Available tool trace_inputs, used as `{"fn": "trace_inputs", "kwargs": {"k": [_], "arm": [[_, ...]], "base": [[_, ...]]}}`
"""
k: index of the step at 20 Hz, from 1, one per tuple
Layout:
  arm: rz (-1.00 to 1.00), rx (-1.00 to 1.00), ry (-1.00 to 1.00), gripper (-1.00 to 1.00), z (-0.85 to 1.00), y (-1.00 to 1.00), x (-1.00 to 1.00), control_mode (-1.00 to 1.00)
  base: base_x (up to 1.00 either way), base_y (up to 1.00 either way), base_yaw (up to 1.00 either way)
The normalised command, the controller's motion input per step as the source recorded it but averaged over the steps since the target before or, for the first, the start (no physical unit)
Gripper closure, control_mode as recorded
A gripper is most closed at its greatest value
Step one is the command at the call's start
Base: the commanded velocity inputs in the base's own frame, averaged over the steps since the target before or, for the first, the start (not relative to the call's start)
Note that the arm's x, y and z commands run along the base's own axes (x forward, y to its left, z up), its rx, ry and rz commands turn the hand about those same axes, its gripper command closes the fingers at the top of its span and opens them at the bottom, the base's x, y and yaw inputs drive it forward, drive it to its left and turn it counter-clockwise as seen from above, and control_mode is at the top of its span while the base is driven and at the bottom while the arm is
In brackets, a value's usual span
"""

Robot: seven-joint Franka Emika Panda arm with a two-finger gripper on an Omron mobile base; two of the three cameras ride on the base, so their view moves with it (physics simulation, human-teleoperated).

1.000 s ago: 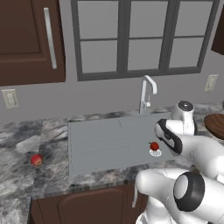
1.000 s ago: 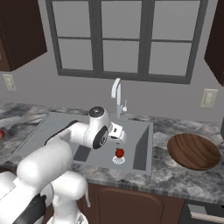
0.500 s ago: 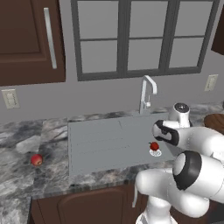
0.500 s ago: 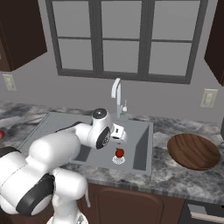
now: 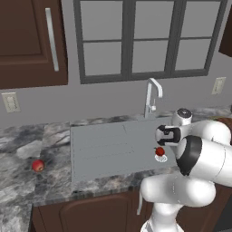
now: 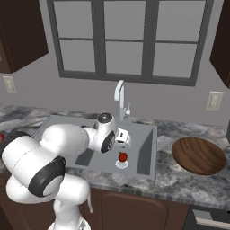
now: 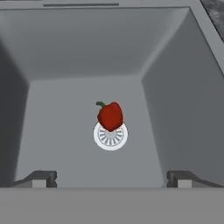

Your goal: Remove the bell pepper and apple from the sink. Then move the bowl and cup from the counter to the sink for washing.

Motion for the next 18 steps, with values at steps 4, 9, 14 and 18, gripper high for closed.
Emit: {"fn": "trace_inputs", "kwargs": {"k": [4,9,14,18], "arm": [[0.03,0.0,0.0,-1.0,-0.19,-0.02,0.22,-1.0],[0.04,0.0,0.0,-1.0,-0.19,-0.03,0.16,-1.0],[0.04,0.0,0.03,-1.0,-0.22,-0.04,0.15,-1.0],[0.03,0.0,0.03,-1.0,-0.21,-0.04,0.19,-1.0]], "base": [[0.0,0.0,0.0],[0.0,0.0,0.0],[0.0,0.0,0.0],[0.0,0.0,0.0]]}}
